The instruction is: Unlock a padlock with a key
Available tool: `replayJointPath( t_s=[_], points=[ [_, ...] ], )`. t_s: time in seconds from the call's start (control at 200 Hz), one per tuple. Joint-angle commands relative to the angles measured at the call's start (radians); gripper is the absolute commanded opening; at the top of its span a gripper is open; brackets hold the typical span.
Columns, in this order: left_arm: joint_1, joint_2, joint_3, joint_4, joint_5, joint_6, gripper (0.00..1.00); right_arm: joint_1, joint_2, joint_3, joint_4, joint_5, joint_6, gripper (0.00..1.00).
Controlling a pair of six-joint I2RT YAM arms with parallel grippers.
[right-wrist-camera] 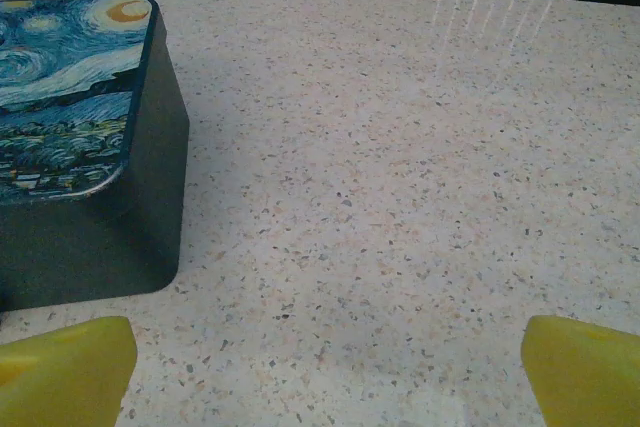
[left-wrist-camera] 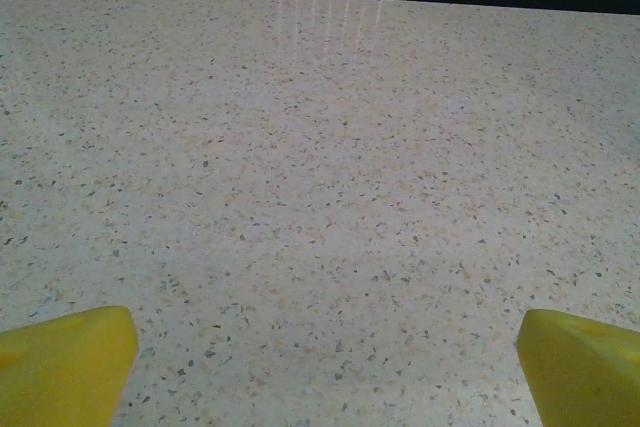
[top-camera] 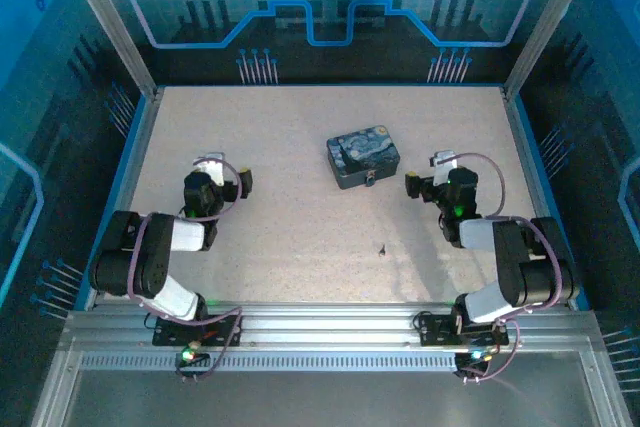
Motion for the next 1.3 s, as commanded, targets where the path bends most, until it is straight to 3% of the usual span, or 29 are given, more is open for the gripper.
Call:
replayJointPath(
  t_s=[0.0,0.58,0.77,0.865,0.98,1.181,1.296],
  points=[
    [0.007,0.0,0.016,0.002,0.022,0.005,0.99,0.002,0.01,0.022,0.018,0.007,-0.007,1.0],
    [0.008,-0.024,0.015,-0.011,-0.03,-0.017,0.99,-0.002,0.001,0.028,0.002,0.019,0.002,1.0],
    [0.008,-0.252,0.045,-0.252,-0.077,-0.035,0.99,-0.018,-0.144,0.113,-0.293,0.074,0.063,1.0],
    [0.008,-0.363,0.145,-0.517,-0.092,-0.164,0.99,-0.016,-0.216,0.191,-0.541,0.079,0.11,1.0],
    [0.008,-0.413,0.293,-0.813,-0.021,-0.357,0.99,-0.009,-0.281,0.299,-0.84,0.053,0.197,1.0],
    [-0.014,-0.452,0.347,-0.928,0.237,-0.573,0.99,0.015,-0.354,0.453,-1.309,-0.057,0.428,0.97],
    [-0.11,-0.478,0.323,-0.931,0.261,-0.63,0.99,0.061,-0.385,0.439,-1.433,-0.186,0.512,0.89]
  ],
)
